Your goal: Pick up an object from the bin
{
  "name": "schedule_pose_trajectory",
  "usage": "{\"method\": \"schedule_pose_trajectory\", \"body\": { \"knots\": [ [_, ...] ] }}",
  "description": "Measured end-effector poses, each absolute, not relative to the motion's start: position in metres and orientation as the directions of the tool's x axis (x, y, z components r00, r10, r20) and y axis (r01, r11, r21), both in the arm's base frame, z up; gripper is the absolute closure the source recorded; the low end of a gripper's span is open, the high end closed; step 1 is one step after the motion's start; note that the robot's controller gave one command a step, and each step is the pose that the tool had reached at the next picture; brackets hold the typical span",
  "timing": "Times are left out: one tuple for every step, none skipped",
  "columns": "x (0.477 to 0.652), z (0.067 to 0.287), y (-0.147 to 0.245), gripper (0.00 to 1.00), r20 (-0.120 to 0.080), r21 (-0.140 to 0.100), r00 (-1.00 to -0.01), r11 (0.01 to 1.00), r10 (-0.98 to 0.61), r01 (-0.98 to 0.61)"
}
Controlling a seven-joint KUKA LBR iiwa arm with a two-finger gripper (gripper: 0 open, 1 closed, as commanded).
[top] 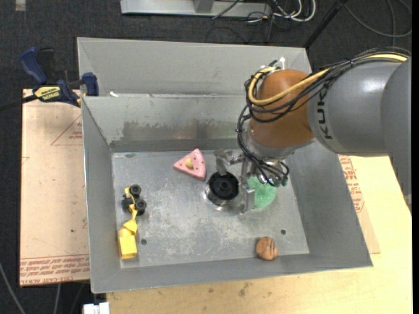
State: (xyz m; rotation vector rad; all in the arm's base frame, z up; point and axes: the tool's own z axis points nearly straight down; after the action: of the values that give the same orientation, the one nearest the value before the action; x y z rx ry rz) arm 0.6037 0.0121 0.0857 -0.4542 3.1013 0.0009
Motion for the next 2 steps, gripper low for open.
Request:
{"method": "schedule_pose_trajectory", "body": {
  "knots": [
    [0.6067,0.0739,0.0400,1.00,-0.012,0.002,-0.970,0.970,-0.243,-0.243],
    [0.6067,0.0739,0.0400,1.00,-0.012,0.002,-0.970,0.970,-0.242,-0.242]
  ]
}}
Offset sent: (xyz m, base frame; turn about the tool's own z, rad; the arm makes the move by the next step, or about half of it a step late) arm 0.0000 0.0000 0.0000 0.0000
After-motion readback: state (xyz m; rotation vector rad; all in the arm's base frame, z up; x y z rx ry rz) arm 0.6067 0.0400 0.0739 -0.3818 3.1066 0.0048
